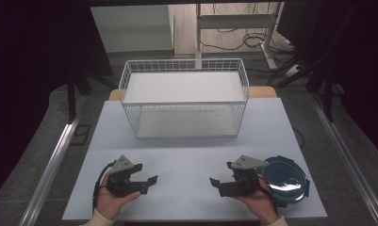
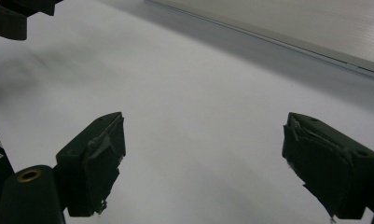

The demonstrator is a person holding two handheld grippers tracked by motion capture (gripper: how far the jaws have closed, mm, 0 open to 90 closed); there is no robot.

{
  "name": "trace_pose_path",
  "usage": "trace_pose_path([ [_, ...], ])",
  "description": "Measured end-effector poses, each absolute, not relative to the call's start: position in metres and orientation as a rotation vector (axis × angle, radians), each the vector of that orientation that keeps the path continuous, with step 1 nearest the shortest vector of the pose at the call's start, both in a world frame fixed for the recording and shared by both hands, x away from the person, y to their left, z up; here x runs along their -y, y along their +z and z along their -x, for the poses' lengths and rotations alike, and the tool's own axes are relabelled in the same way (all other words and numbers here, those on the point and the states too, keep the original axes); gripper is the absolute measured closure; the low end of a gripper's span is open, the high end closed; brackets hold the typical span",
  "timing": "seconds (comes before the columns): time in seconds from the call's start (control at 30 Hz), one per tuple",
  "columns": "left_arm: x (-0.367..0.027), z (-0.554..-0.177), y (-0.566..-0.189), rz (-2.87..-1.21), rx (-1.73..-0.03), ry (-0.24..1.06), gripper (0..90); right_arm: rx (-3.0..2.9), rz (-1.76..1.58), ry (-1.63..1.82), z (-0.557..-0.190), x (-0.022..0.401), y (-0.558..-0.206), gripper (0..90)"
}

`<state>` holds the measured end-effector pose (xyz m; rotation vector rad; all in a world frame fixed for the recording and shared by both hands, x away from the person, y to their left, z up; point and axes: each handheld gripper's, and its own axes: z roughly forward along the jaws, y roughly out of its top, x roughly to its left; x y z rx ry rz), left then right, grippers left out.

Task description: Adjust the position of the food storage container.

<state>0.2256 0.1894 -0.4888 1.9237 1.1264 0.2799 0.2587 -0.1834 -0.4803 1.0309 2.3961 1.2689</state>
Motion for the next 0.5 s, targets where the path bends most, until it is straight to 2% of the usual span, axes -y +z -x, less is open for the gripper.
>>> trace_pose_path([
  [0.5,-0.1868,-0.2276,-0.4918,-1.936,-1.134,0.264,22.6,-2.404,-1.057,1.265,-0.2580,0.1841,-0.4762,14.4],
])
